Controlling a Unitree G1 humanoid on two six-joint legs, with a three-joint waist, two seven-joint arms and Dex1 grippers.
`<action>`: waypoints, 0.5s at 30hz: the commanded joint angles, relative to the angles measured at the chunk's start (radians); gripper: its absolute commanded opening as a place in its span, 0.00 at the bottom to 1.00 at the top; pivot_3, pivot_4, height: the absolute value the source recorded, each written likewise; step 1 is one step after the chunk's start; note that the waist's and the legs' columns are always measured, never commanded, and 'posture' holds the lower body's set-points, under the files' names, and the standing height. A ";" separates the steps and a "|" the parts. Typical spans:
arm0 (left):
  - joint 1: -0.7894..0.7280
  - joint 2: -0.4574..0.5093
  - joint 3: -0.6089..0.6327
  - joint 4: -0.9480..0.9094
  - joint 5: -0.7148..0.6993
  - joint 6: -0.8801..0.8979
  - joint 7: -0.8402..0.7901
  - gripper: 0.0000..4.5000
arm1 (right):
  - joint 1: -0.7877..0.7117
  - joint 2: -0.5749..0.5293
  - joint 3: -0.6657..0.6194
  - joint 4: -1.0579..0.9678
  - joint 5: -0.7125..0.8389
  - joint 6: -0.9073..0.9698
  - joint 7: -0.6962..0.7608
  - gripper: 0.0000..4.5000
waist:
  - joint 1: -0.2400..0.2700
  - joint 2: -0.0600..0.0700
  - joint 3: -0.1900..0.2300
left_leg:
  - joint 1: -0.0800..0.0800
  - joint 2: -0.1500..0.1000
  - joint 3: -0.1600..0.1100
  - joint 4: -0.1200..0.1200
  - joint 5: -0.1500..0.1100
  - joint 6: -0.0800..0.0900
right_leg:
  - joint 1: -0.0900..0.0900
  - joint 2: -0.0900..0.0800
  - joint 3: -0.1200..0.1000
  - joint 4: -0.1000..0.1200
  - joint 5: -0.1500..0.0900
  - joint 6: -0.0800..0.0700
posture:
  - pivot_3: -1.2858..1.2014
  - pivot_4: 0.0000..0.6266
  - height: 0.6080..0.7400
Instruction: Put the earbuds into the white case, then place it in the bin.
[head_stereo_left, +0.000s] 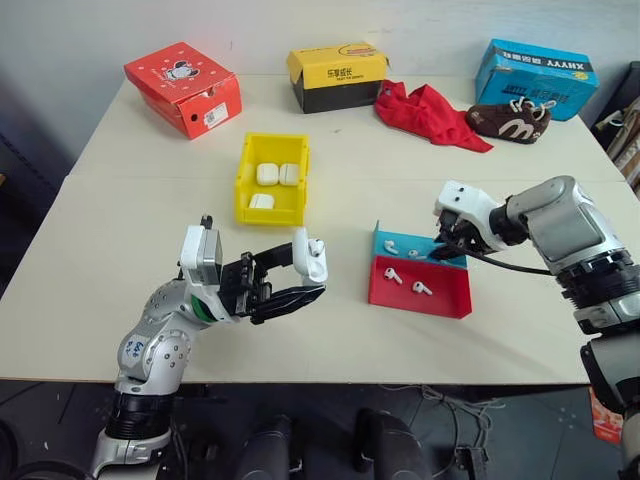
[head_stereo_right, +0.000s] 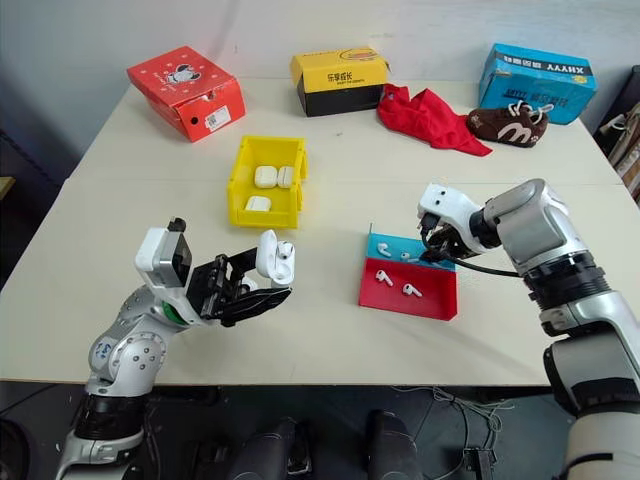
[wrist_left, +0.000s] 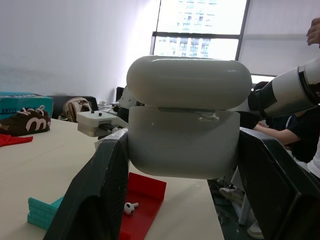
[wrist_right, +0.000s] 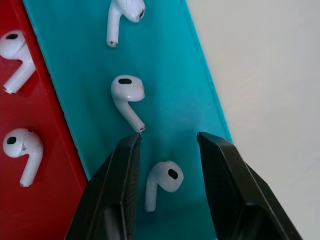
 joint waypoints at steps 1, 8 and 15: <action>0.006 0.002 0.007 -0.045 -0.013 -0.007 0.007 0.62 | -0.049 -0.002 0.024 0.018 -0.056 0.025 0.015 0.40 | -0.001 0.000 0.000 | 0.000 0.000 0.000 0.000 0.000 0.000 | 0.000 0.000 0.000 0.000 0.000 0.000 | 0.52 0.24 1.00; 0.012 -0.007 -0.001 -0.054 -0.011 -0.010 0.018 0.62 | -0.071 0.007 0.054 0.068 -0.116 0.013 0.034 0.40 | -0.001 0.000 0.000 | 0.000 0.000 0.000 0.000 0.000 0.000 | 0.000 0.001 0.000 0.000 0.000 0.000 | 0.52 0.24 1.00; 0.022 -0.017 -0.005 -0.056 -0.008 -0.017 0.024 0.62 | -0.080 0.012 0.070 0.094 -0.164 0.009 0.068 0.40 | 0.000 0.000 0.000 | 0.000 0.000 0.000 0.000 0.000 -0.001 | 0.000 0.001 0.000 0.000 0.000 0.000 | 0.52 0.24 1.00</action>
